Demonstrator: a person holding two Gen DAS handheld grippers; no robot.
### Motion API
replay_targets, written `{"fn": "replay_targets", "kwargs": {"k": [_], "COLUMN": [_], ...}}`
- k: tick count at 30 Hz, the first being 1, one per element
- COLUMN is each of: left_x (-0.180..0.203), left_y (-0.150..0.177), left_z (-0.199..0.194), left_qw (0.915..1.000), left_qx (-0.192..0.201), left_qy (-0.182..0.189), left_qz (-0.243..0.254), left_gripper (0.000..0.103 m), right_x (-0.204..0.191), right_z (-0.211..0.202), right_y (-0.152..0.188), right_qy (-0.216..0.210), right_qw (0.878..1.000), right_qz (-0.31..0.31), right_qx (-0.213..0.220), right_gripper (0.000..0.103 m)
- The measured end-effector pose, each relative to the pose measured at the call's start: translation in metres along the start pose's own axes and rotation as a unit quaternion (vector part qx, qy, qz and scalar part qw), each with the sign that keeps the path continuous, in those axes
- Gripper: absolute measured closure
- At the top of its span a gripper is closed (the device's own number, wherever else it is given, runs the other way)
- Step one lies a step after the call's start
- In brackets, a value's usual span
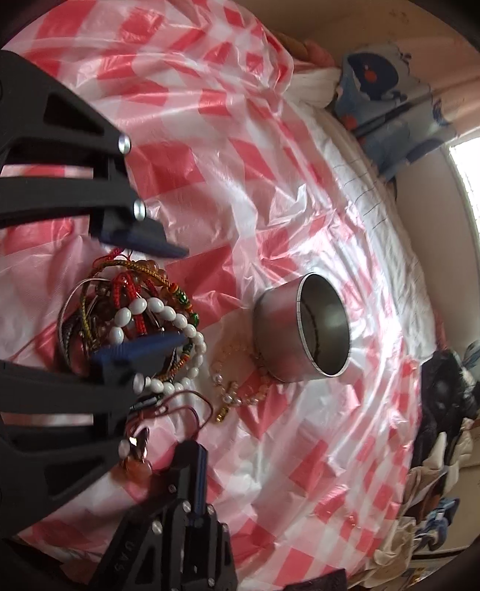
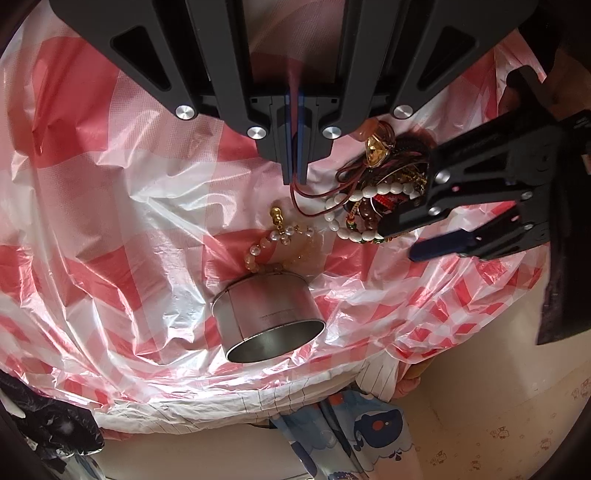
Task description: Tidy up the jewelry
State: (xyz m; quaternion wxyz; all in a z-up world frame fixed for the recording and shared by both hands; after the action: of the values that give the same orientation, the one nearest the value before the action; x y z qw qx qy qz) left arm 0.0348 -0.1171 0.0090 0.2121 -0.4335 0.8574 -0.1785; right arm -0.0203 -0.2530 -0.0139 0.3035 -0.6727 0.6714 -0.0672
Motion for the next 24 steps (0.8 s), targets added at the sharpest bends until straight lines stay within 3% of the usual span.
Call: {"fn": "replay_targets", "kwargs": {"k": [2,4,7,10,14,17,18,19,20,21,24], "left_x": [0.000,-0.007,-0.028,-0.051,-0.065,-0.064,-0.063,-0.063,-0.062,-0.062,-0.061], "left_y": [0.000,0.002,0.000,0.002,0.010,0.012,0.013,0.012,0.012,0.011,0.008], "left_z": [0.000,-0.003,-0.012,-0.022,-0.015,-0.009,-0.009,-0.009,-0.009,-0.010,-0.012], "left_qw": [1.0000,0.9999,0.9948,0.9820,0.9788,0.9793,0.9797,0.9795,0.9791,0.9788,0.9776], "left_qx": [0.002,0.009,0.030,0.053,0.038,0.024,0.023,0.023,0.024,0.025,0.030], "left_qy": [0.003,0.006,0.065,0.123,0.120,0.120,0.120,0.122,0.124,0.126,0.132], "left_qz": [0.008,-0.009,-0.072,-0.133,-0.162,-0.161,-0.159,-0.158,-0.159,-0.160,-0.161], "left_gripper": [0.089,0.097,0.097,0.097,0.097,0.097,0.097,0.097,0.097,0.097,0.097], "right_x": [0.000,0.000,-0.002,-0.003,-0.002,-0.004,-0.009,-0.013,-0.018,-0.019,-0.014], "right_z": [0.002,0.002,0.003,0.001,-0.003,-0.005,-0.004,-0.002,0.001,0.002,-0.001], "right_y": [-0.001,-0.001,-0.001,-0.001,0.000,0.002,0.002,0.003,0.004,0.005,0.002], "right_qy": [0.000,0.000,0.002,-0.003,-0.014,-0.017,-0.007,0.008,0.021,0.017,-0.011], "right_qw": [1.000,1.000,1.000,1.000,1.000,1.000,1.000,0.999,0.999,0.999,0.999], "right_qz": [0.002,0.001,-0.004,-0.007,-0.001,-0.004,-0.016,-0.031,-0.046,-0.050,-0.034], "right_qx": [-0.001,-0.002,-0.002,0.003,0.007,0.011,0.008,0.004,0.001,-0.004,-0.005], "right_gripper": [0.100,0.100,0.100,0.100,0.100,0.066,0.065,0.066,0.073,0.101,0.101]}}
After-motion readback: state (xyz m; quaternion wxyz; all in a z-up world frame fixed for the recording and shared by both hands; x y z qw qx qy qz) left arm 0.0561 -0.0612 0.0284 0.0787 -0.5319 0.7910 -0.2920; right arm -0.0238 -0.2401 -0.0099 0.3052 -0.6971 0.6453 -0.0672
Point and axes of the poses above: each gripper's, at about its wrist camera, not at the fingertips, and z roughly the way its jaws point, x to its right, y to its underside, the point moved 2 cm from there along z, roughly the way its jaws point, and after that the axes turned 9 degrees about -x, right-handed, at the moved point
